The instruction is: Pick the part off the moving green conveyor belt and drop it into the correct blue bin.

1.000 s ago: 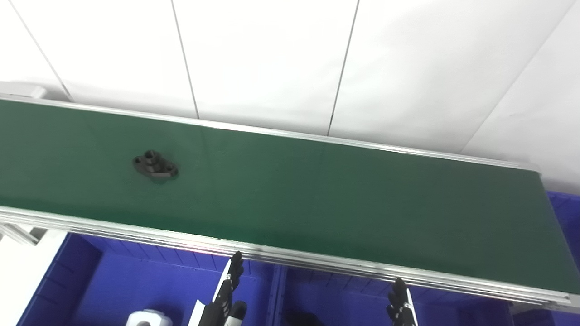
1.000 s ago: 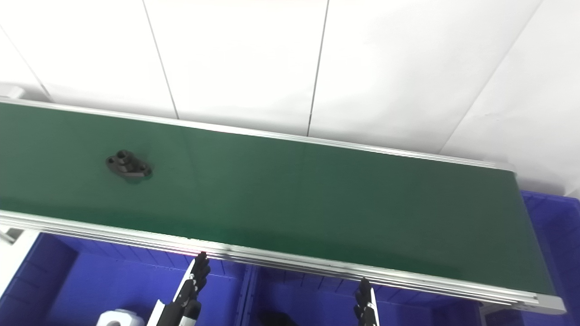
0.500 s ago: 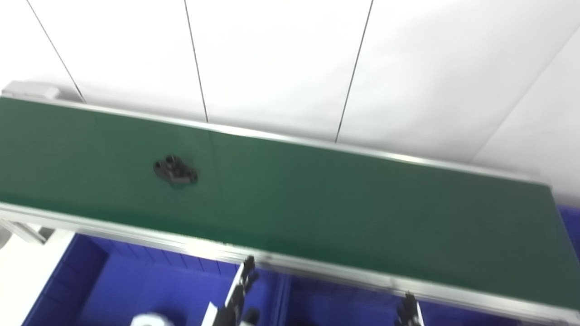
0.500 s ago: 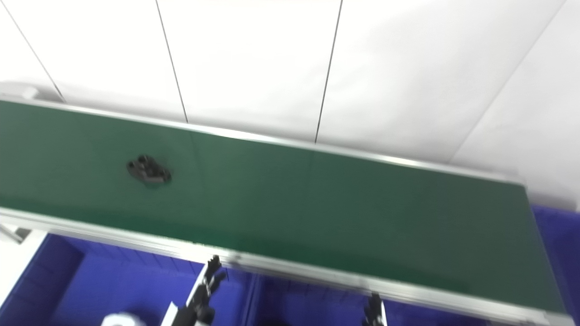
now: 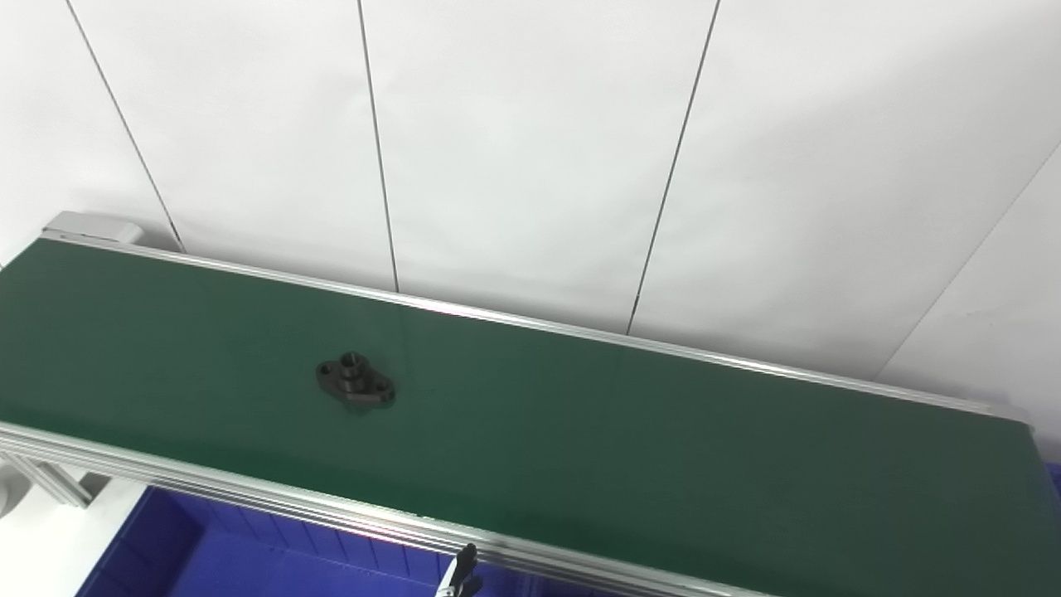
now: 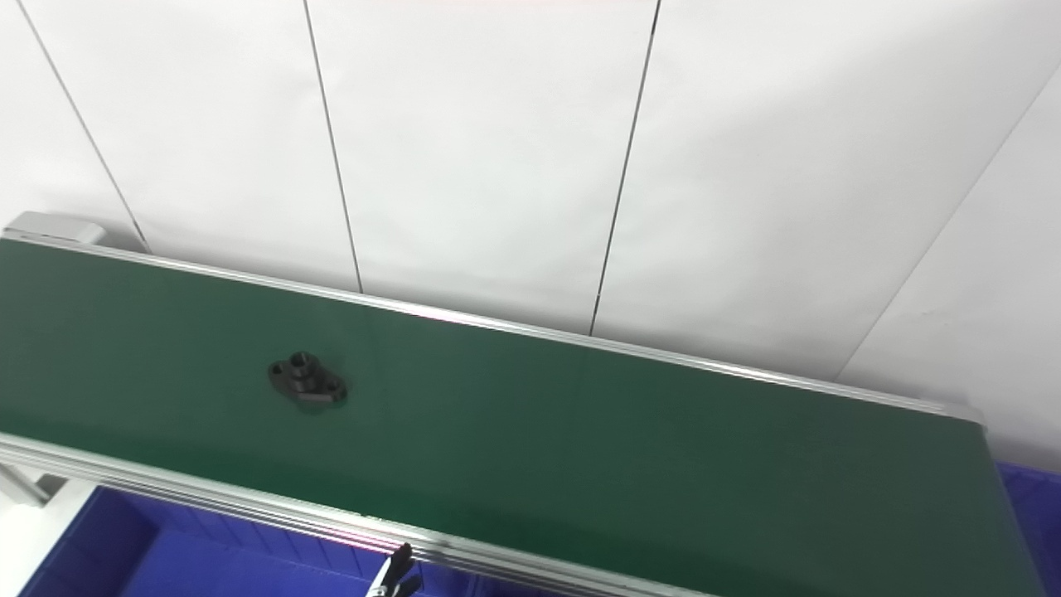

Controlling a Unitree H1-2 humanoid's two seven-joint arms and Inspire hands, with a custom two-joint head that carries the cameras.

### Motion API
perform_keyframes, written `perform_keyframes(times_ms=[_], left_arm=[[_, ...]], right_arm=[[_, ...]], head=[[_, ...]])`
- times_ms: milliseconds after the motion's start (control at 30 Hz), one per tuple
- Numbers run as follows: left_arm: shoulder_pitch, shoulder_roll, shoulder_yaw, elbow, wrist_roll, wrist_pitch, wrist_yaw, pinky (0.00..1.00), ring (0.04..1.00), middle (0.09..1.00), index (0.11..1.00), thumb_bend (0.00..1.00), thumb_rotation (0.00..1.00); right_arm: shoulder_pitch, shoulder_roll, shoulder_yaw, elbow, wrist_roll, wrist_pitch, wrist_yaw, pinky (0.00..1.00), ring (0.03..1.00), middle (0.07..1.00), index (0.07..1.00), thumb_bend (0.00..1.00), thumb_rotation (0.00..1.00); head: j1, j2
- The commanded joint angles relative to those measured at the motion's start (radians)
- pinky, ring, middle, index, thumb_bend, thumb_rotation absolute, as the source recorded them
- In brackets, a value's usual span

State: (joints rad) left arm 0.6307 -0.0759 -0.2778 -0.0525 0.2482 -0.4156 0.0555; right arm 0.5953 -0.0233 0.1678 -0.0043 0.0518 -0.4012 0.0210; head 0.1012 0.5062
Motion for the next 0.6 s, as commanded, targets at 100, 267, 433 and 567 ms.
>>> perform_keyframes(times_ms=[100, 267, 433, 567], left_arm=[[0.006, -0.019, -0.016, -0.032, 0.007, -0.020, 0.013, 0.95, 0.947, 1.000, 1.000, 0.57, 1.00], [0.017, -0.015, -0.019, -0.052, -0.018, -0.007, 0.005, 0.97, 0.956, 1.000, 1.000, 0.58, 1.00], [0.016, -0.006, -0.019, -0.061, -0.046, -0.015, -0.002, 1.00, 0.969, 1.000, 1.000, 0.58, 1.00], [0.016, -0.002, -0.015, -0.065, -0.047, -0.017, 0.001, 0.97, 0.954, 1.000, 1.000, 0.59, 1.00]], right_arm=[[0.003, 0.001, -0.007, -0.025, -0.001, -0.061, 0.018, 1.00, 1.000, 1.000, 1.000, 0.73, 0.92], [0.013, 0.002, -0.010, -0.091, -0.064, -0.055, 0.002, 1.00, 0.997, 1.000, 1.000, 0.76, 0.87], [0.027, 0.024, -0.021, -0.198, -0.205, -0.039, -0.037, 0.99, 0.952, 0.960, 1.000, 0.72, 0.81], [-0.016, 0.034, -0.022, -0.275, -0.309, 0.000, -0.048, 0.92, 0.915, 0.929, 0.994, 0.71, 0.77]], head=[[-0.019, 0.018], [-0.034, 0.035], [-0.047, 0.048], [-0.054, 0.056]])
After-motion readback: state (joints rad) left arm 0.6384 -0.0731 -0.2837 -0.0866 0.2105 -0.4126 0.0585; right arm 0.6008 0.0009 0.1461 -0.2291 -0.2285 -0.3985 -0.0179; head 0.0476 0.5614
